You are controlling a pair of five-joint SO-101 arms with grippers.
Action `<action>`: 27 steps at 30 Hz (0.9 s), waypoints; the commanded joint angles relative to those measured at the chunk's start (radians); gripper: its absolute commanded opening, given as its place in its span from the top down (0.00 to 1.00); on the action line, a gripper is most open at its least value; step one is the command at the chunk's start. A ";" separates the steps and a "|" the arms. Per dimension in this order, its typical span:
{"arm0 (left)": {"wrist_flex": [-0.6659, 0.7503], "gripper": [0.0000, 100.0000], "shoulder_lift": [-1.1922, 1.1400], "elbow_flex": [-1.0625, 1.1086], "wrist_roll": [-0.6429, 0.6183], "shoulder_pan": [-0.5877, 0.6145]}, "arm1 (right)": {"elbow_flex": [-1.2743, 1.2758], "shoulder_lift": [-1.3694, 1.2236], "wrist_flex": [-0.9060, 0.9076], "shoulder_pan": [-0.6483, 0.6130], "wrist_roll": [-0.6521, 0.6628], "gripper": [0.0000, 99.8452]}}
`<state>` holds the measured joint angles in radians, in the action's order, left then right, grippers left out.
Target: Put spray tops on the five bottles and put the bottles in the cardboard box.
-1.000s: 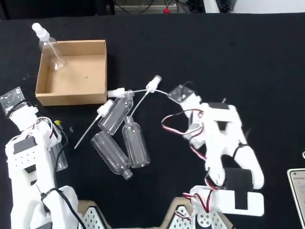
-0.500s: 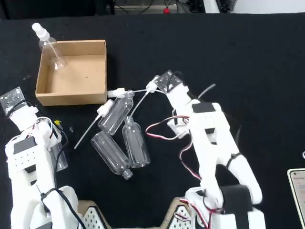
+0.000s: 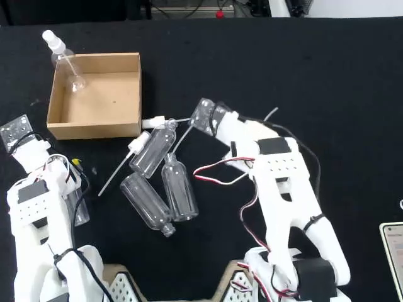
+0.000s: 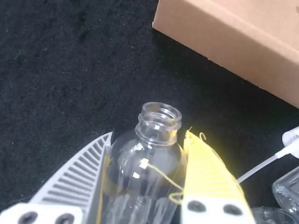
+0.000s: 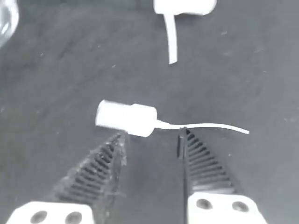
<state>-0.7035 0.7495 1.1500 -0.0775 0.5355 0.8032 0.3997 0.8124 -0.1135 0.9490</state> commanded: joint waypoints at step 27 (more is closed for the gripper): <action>0.018 0.92 0.026 -0.007 -0.003 0.007 | -0.223 -0.028 0.328 0.014 0.304 0.73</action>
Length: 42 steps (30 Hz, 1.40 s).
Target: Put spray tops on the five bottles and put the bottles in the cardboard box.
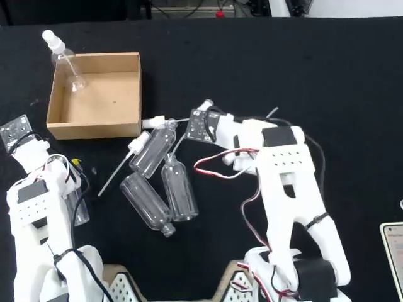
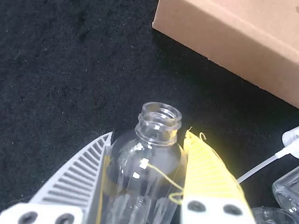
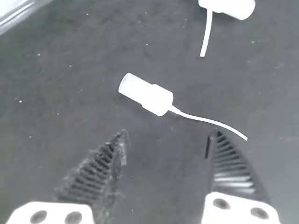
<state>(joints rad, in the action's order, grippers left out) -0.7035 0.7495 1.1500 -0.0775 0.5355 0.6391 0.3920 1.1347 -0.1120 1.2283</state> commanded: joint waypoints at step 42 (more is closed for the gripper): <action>0.061 0.92 0.026 0.013 0.000 0.007 | -0.191 -0.298 0.091 0.029 0.511 0.73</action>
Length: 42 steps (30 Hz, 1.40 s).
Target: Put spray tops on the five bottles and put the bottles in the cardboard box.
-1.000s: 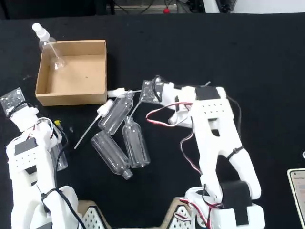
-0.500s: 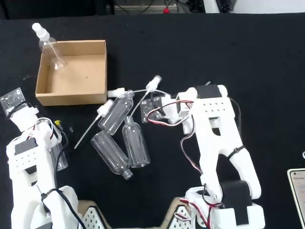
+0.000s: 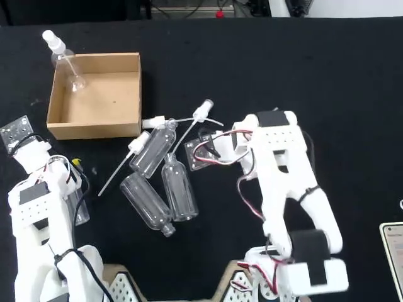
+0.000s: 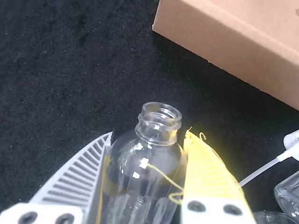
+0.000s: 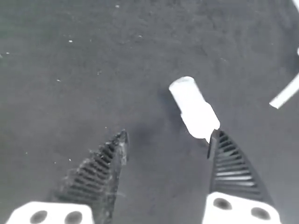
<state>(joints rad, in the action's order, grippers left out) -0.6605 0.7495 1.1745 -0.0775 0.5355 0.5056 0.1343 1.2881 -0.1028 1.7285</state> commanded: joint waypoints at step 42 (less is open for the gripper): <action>0.018 0.92 0.026 -0.012 0.000 0.007 | -0.380 -0.417 -0.101 0.058 -0.720 0.99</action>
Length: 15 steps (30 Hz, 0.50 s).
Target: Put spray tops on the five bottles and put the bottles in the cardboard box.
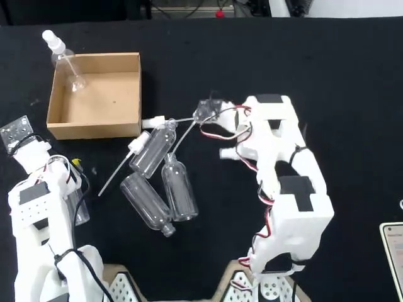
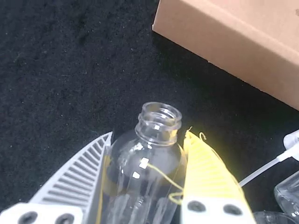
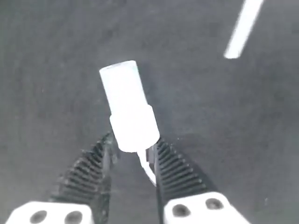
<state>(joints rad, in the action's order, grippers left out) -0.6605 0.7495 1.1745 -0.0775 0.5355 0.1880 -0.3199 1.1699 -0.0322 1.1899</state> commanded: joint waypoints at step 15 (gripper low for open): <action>0.018 0.92 0.026 -0.015 0.000 0.008 | -0.091 0.081 0.273 -0.043 -0.595 0.67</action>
<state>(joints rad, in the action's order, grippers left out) -0.6605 0.7495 1.1745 -0.0775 0.5355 0.1665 -0.3184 1.3940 -0.0353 0.5792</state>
